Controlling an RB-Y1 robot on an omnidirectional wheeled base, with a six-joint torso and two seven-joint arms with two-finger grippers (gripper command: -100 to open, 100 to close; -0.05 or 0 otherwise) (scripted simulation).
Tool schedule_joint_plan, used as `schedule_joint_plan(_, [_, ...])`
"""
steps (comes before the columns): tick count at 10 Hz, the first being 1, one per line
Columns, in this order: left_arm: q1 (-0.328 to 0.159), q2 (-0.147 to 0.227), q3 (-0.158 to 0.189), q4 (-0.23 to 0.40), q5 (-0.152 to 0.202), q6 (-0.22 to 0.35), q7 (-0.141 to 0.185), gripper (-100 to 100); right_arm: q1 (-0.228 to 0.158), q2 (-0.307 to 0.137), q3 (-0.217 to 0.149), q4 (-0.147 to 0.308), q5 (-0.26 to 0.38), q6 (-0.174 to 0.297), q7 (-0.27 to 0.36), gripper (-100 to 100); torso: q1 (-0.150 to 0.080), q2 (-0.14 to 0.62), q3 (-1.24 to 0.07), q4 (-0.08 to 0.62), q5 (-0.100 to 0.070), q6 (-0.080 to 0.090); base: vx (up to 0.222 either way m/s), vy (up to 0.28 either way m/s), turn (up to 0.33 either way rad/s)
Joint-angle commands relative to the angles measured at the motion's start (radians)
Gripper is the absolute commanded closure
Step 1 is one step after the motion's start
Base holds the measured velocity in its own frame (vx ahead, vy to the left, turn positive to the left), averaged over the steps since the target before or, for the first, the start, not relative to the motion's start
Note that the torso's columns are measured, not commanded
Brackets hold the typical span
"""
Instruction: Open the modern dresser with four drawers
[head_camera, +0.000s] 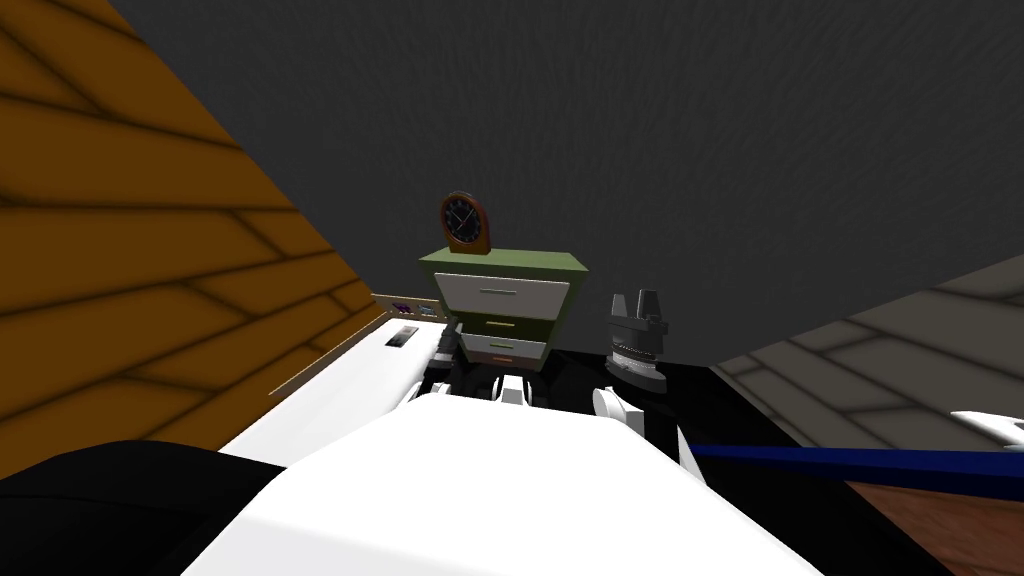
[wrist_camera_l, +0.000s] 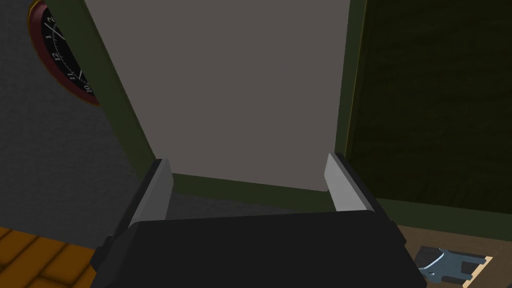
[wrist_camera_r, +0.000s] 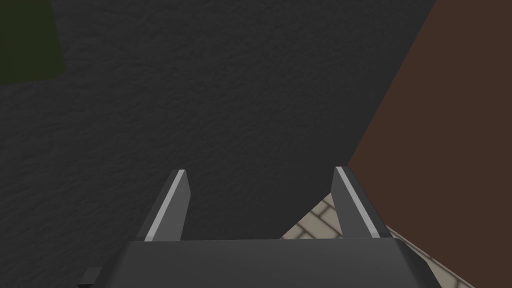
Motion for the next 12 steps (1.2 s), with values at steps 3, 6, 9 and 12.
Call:
schedule_joint_plan(3, [-0.021,-0.002,-0.009,0.116,-0.006,-0.029,-0.011,-100,0.000,0.000,0.000,0.000,0.000,0.000,0.000,0,0.000,0.001,0.000,0.000,0.000,0.000,0.042,-0.013,-0.018])
schedule_joint_plan(6, [-0.037,-0.007,-0.014,0.191,-0.010,-0.049,-0.018,-100,0.000,0.000,0.000,0.000,0.000,0.000,0.000,0,0.000,0.000,0.000,0.000,0.000,0.000,0.042,-0.021,-0.021])
schedule_joint_plan(9, [-0.052,-0.016,-0.019,0.264,-0.014,-0.068,-0.025,-100,0.000,0.000,0.000,0.000,0.000,0.000,0.000,0,0.000,0.000,0.000,0.000,0.000,0.000,0.042,-0.018,-0.021])
schedule_joint_plan(12, [-0.066,-0.033,-0.024,0.327,-0.018,-0.086,-0.031,-100,0.000,0.000,0.000,0.000,0.000,0.000,0.000,0,0.000,0.000,0.000,0.000,0.000,0.000,0.034,-0.013,-0.019])
